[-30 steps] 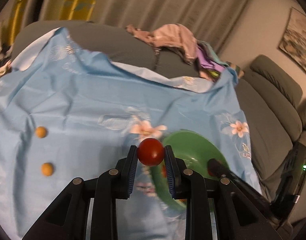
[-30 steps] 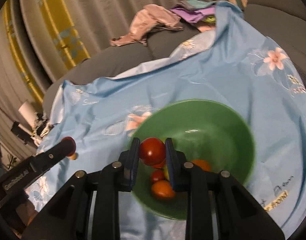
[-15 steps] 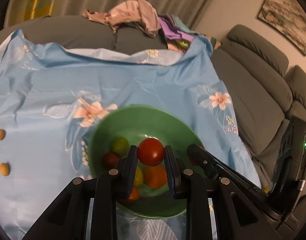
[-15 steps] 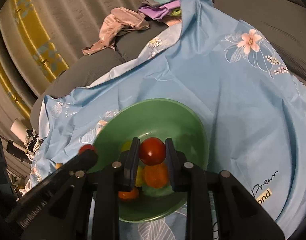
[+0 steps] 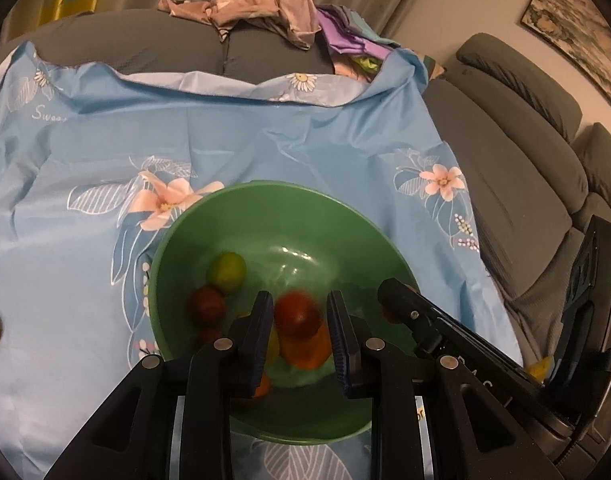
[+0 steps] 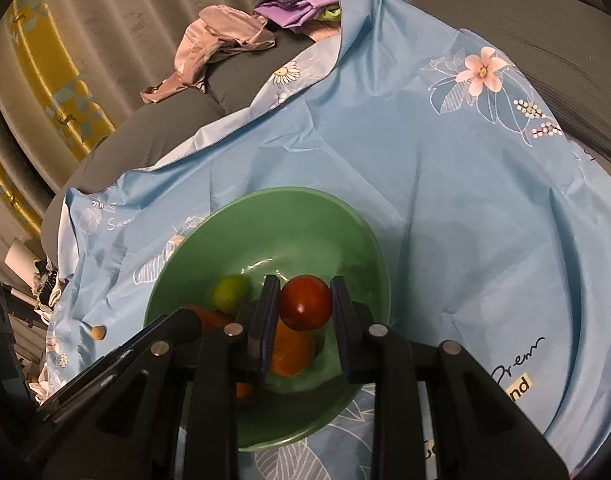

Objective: Organize fruits
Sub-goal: 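Carry the tomato in the right gripper into the bowl and open while the left does likewise, then close the right gripper on a small yellow fruit while the left grasps the other, then carry the yellow fruit in the right gripper into the bowl and open while the left does likewise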

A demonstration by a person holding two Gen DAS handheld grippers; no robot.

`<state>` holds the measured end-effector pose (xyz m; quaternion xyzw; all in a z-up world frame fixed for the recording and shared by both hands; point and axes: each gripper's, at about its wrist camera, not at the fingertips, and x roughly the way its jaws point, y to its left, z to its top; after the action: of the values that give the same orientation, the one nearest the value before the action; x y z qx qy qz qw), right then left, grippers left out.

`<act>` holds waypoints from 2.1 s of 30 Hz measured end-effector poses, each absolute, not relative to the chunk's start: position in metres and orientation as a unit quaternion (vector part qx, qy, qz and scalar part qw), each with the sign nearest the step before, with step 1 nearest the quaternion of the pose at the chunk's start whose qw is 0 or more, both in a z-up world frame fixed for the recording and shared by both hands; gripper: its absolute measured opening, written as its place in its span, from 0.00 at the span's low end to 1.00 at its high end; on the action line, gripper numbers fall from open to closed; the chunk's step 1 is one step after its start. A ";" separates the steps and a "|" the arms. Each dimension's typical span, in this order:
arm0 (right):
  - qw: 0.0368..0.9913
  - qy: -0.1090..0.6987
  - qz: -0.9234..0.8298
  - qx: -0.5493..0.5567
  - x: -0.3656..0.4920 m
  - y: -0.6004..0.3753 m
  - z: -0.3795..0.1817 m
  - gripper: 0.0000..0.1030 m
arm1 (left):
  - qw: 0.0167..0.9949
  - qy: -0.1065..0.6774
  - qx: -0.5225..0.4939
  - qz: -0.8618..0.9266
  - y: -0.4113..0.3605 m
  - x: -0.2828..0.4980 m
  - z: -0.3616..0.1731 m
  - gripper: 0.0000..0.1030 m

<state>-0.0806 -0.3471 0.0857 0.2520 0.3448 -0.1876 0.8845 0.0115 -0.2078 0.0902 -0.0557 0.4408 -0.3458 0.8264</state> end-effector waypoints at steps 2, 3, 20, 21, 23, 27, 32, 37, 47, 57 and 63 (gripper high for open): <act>0.883 0.348 -0.188 0.251 -0.080 -0.348 0.085 0.28 | 0.826 0.441 -0.057 -0.346 -0.207 0.012 0.091 0.25; 0.883 0.348 -0.188 0.251 -0.079 -0.348 0.085 0.30 | 0.825 0.442 -0.058 -0.347 -0.206 0.012 0.091 0.25; 0.913 0.345 -0.122 0.182 -0.049 -0.289 0.102 0.45 | 0.878 0.420 -0.066 -0.219 -0.069 0.053 0.120 0.41; 0.915 0.346 -0.114 0.175 -0.045 -0.281 0.103 0.44 | 0.884 0.418 -0.078 -0.194 -0.048 0.062 0.117 0.41; 0.920 0.347 -0.089 0.158 -0.037 -0.262 0.105 0.45 | 0.885 0.425 -0.099 -0.160 -0.024 0.076 0.108 0.41; 0.924 0.360 -0.004 0.129 -0.008 -0.212 0.102 0.46 | 0.878 0.451 -0.118 -0.105 0.021 0.107 0.087 0.41; 0.896 0.424 0.102 0.083 0.047 -0.138 0.072 0.43 | 0.861 0.480 -0.133 -0.100 0.047 0.126 0.066 0.41; 0.857 0.485 0.158 0.067 0.083 -0.089 0.032 0.42 | 0.846 0.498 -0.163 -0.096 0.066 0.144 0.051 0.41; 0.841 0.508 0.183 0.030 0.088 -0.059 0.005 0.26 | 0.830 0.523 -0.168 -0.101 0.062 0.168 0.030 0.41; 0.866 0.483 0.123 0.046 0.064 -0.100 0.029 0.26 | 0.833 0.528 -0.152 -0.070 0.046 0.175 0.011 0.36; 0.877 0.466 0.098 0.068 0.048 -0.122 0.042 0.26 | 0.846 0.511 -0.144 -0.048 0.046 0.172 0.010 0.26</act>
<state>0.0484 -0.1219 0.0420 0.0678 0.4659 0.0979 0.8768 0.1717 0.0457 0.0104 -0.1442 0.5114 -0.0480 0.8458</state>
